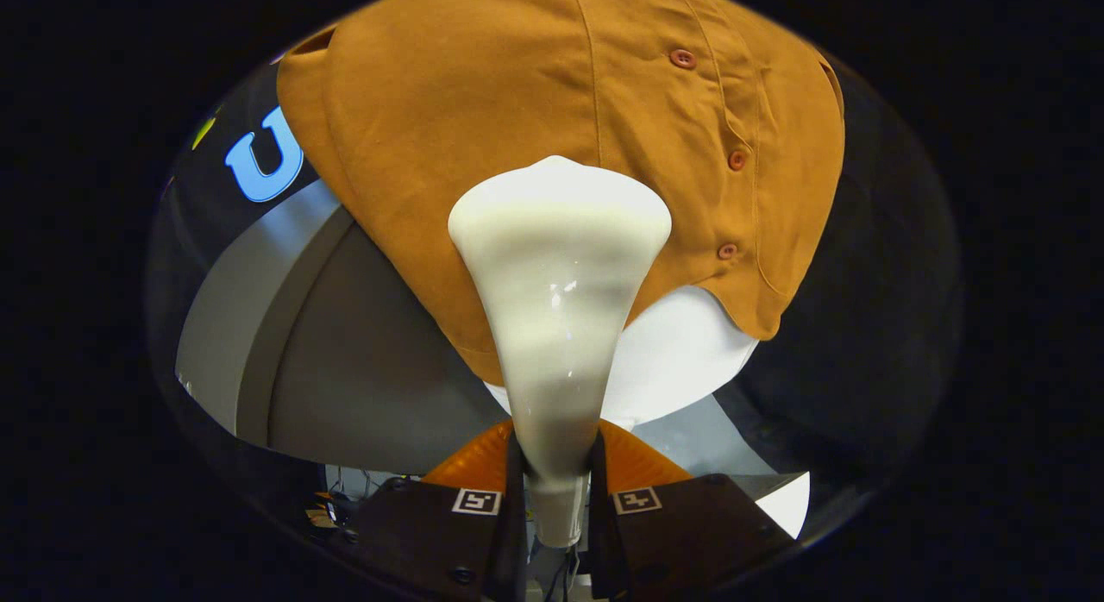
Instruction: Iron the clothes twice with a garment steamer, once on the left side and once on the right side.
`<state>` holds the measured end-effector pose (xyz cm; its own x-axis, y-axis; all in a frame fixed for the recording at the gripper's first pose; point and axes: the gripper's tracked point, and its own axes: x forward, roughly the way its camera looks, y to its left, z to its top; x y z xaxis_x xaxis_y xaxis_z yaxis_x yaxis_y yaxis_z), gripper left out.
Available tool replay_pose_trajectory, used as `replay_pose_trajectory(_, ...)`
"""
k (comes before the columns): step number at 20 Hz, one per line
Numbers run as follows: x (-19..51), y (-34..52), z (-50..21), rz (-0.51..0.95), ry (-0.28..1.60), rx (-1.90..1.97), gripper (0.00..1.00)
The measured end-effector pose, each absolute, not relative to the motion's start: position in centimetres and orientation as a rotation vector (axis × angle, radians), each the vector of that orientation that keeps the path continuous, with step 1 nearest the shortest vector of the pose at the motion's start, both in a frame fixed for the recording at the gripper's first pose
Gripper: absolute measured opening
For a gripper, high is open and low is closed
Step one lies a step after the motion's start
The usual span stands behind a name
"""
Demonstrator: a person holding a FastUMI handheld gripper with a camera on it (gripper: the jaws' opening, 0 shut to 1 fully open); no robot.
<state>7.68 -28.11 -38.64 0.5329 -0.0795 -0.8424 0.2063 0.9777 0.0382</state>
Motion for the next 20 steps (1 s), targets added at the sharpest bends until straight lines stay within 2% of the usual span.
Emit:
replay_pose_trajectory(6, 6.6, -29.1, -35.4, -0.202, 0.923, 0.122, 0.32)
replay_pose_trajectory(20, 12.5, -39.7, -16.2, -0.344, 0.505, 0.082, 0.32)
